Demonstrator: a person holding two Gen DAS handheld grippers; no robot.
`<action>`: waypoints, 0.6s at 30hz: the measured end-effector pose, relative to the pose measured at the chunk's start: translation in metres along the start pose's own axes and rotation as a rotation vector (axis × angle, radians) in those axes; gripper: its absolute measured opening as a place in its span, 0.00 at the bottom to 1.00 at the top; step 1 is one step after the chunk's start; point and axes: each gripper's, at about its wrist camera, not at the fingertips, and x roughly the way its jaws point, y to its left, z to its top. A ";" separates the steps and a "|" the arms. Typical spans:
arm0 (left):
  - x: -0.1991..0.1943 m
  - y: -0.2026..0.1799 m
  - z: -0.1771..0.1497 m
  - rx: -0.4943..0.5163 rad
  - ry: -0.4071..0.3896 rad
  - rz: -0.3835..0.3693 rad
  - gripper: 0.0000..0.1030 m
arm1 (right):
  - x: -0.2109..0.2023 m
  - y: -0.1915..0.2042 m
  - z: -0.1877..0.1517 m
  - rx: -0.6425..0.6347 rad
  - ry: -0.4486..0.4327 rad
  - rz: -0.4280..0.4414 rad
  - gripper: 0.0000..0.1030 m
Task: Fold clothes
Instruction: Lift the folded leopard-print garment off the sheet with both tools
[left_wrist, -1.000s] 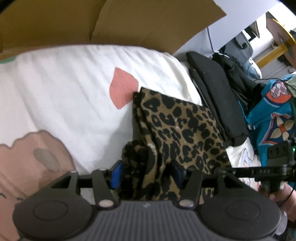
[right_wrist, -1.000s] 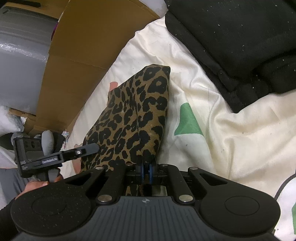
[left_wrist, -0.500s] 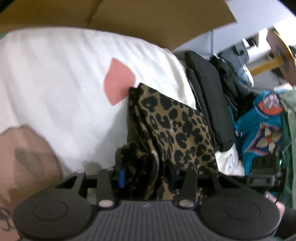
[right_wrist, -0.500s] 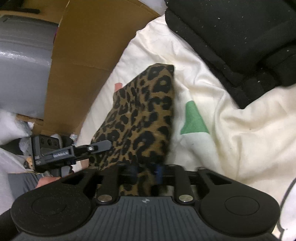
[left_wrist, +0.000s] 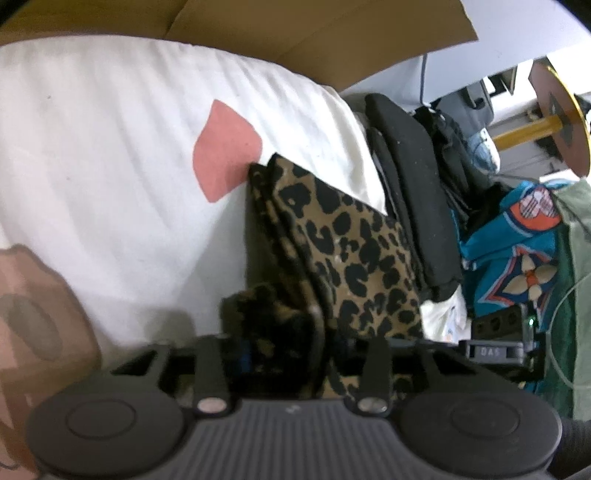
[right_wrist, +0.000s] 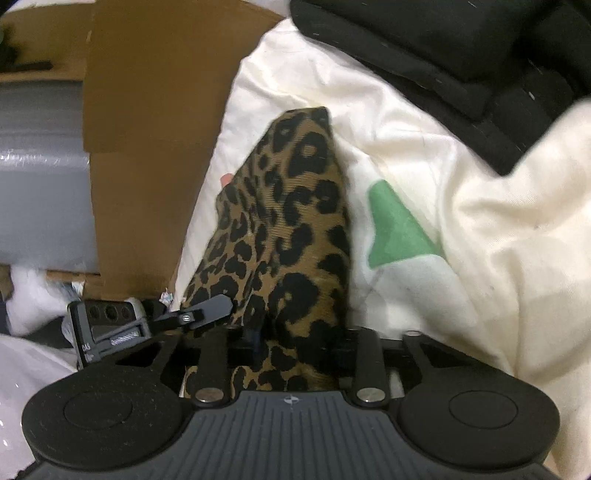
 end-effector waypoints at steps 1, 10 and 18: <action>-0.001 -0.002 0.000 0.008 -0.002 0.000 0.33 | 0.000 -0.001 -0.001 0.004 -0.001 0.002 0.16; -0.017 -0.021 -0.003 0.071 -0.041 0.038 0.27 | -0.001 0.030 -0.008 -0.120 -0.018 -0.074 0.06; -0.056 -0.044 -0.018 0.042 -0.159 0.102 0.27 | -0.012 0.078 -0.016 -0.235 -0.051 -0.115 0.06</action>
